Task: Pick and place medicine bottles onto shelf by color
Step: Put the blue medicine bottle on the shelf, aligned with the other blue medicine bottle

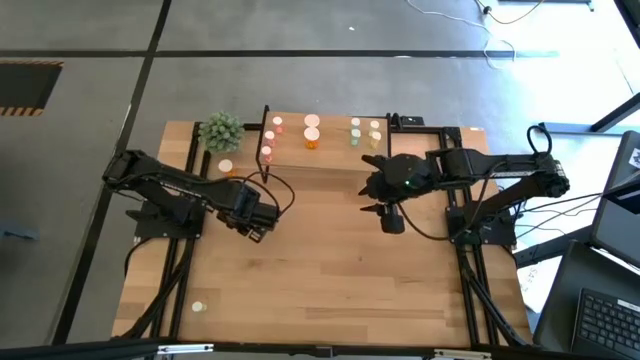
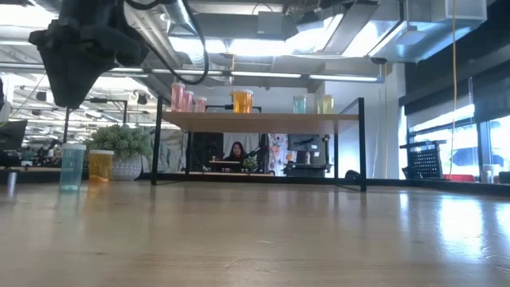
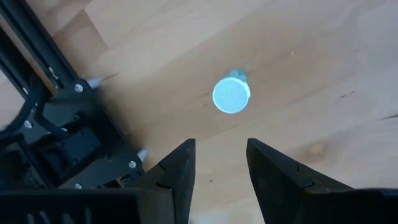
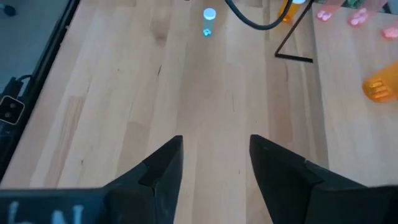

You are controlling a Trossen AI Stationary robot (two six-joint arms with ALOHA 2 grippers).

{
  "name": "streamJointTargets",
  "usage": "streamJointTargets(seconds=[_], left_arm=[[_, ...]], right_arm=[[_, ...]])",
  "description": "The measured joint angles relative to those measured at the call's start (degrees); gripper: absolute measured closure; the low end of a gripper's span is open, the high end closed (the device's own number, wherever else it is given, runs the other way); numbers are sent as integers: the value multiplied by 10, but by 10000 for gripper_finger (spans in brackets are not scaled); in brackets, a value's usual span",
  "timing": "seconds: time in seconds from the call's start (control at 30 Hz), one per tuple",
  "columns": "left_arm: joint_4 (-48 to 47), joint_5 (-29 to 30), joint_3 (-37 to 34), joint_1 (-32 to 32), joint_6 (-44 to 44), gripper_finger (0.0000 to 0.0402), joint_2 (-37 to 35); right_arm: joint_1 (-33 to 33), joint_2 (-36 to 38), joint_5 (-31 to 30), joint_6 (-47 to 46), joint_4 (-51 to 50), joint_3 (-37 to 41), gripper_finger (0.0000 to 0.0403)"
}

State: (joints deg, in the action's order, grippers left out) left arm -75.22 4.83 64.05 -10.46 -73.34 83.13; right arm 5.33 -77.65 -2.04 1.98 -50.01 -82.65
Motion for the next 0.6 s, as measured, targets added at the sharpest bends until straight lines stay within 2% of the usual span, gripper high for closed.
streamJointTargets(seconds=[0.1, 0.6], left_arm=[[6, 1, 0, 0, 11, 264, 0], [31, 6, 0, 1, 34, 264, 0]], right_arm=[[-8, 0, 15, 0, 0, 0, 215], [-15, 0, 17, -2, 1, 0, 215]])
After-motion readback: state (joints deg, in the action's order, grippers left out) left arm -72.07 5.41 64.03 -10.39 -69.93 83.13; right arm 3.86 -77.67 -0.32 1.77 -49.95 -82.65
